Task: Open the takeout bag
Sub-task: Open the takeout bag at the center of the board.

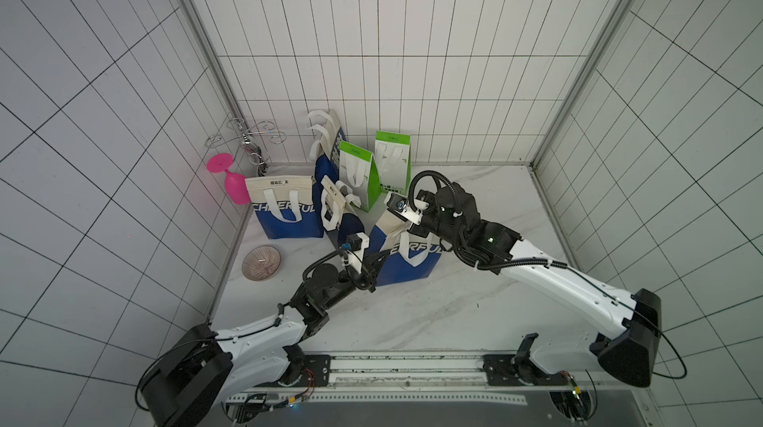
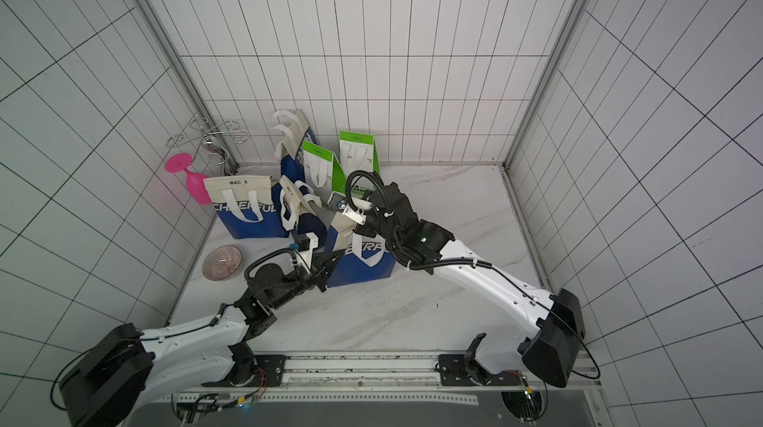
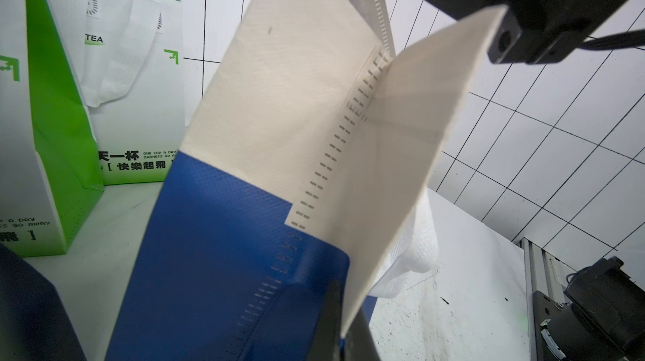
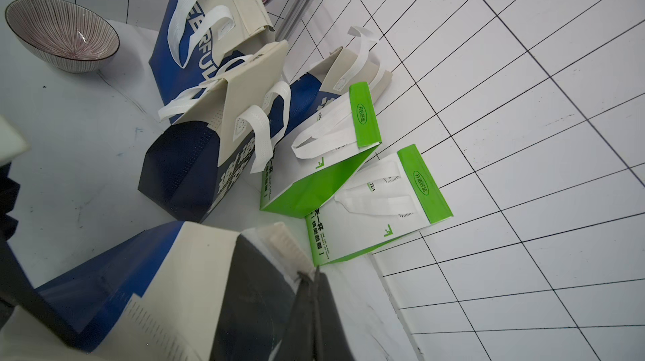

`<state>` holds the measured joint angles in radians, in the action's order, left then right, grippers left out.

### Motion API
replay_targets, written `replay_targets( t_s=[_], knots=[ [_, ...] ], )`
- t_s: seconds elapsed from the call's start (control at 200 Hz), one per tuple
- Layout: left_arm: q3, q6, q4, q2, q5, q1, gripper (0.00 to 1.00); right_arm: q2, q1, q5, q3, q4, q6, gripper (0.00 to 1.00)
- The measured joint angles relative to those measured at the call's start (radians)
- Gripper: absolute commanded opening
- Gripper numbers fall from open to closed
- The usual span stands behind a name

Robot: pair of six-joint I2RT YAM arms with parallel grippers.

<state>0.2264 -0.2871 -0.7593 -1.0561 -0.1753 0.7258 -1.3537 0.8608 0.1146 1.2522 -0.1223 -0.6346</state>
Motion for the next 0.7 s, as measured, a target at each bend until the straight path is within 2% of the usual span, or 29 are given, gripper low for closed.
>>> replay_targets(
  t_s=[0.185, 0.23, 0.39, 0.59, 0.7],
  knots=[
    [0.0, 0.0, 0.0, 0.0, -0.003, 0.0, 0.0, 0.01, -0.006, -0.013, 0.0, -0.019, 0.034, 0.0],
    [0.0, 0.0, 0.0, 0.0, -0.004, 0.0, 0.0, 0.01, -0.006, -0.013, 0.0, -0.023, 0.039, 0.11],
    [-0.001, 0.0, 0.021, -0.001, -0.005, 0.0, 0.0, 0.032, -0.01, -0.012, 0.0, -0.027, 0.068, 0.31],
    [-0.001, 0.0, 0.023, -0.003, -0.005, 0.001, 0.0, 0.077, -0.01, -0.001, -0.015, -0.016, 0.103, 0.47],
    [-0.001, 0.0, 0.024, -0.003, -0.005, 0.001, 0.0, 0.106, -0.003, 0.003, -0.064, -0.011, 0.104, 0.5]
  ],
)
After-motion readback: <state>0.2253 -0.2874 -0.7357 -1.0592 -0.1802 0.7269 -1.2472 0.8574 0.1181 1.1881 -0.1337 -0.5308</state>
